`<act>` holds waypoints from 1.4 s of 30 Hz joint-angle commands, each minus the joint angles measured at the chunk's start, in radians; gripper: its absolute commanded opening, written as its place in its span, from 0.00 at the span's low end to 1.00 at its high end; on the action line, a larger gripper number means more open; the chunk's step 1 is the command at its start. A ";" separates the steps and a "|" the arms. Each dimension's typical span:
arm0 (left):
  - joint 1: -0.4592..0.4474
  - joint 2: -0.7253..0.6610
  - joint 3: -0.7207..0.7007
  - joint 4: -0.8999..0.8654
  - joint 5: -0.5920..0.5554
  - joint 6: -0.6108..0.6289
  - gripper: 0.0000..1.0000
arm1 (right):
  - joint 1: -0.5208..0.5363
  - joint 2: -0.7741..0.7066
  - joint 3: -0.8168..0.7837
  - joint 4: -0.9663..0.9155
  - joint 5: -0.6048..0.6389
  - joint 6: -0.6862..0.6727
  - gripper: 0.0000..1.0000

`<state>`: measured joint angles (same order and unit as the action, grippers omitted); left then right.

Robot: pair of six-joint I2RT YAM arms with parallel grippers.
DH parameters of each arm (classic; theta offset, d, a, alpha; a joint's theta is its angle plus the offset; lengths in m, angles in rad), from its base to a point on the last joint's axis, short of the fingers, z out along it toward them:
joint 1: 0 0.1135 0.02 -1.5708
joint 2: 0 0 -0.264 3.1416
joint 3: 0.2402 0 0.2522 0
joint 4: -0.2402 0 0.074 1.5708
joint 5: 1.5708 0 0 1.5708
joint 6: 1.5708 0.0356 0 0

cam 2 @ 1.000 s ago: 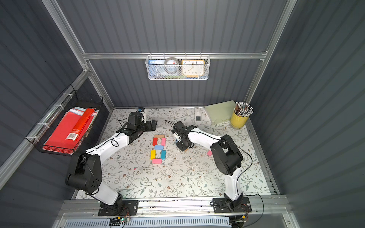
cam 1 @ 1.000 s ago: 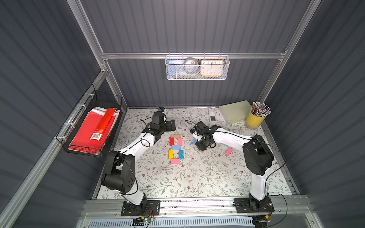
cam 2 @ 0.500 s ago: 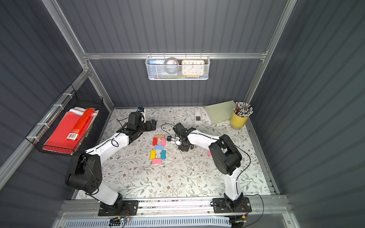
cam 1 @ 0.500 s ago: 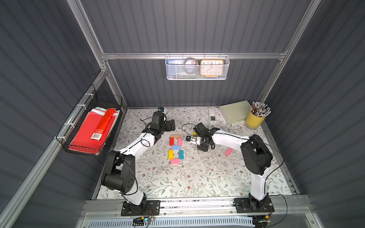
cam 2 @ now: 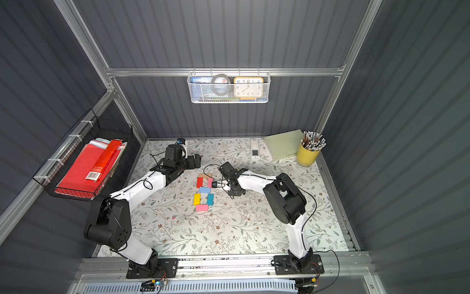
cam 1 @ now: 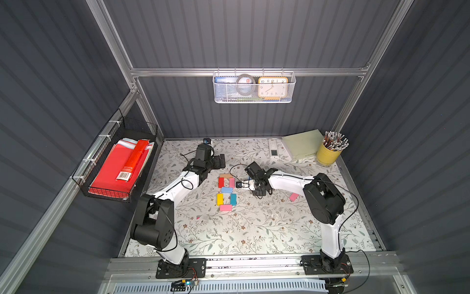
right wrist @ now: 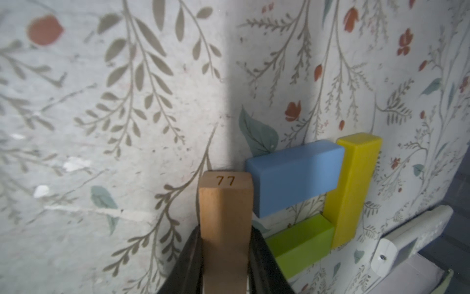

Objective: Assemble the number 8 with building blocks
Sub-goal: Assemble the building block at the center of the board.

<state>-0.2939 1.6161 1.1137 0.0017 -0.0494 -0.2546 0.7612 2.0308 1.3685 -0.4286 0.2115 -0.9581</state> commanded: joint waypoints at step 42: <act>-0.002 -0.041 -0.009 -0.002 -0.006 0.004 0.98 | -0.004 -0.045 -0.124 0.147 0.129 -0.107 0.56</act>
<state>-0.2939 1.6161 1.1130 0.0013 -0.0490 -0.2546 0.7597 1.9785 1.2633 -0.2790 0.3210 -1.0523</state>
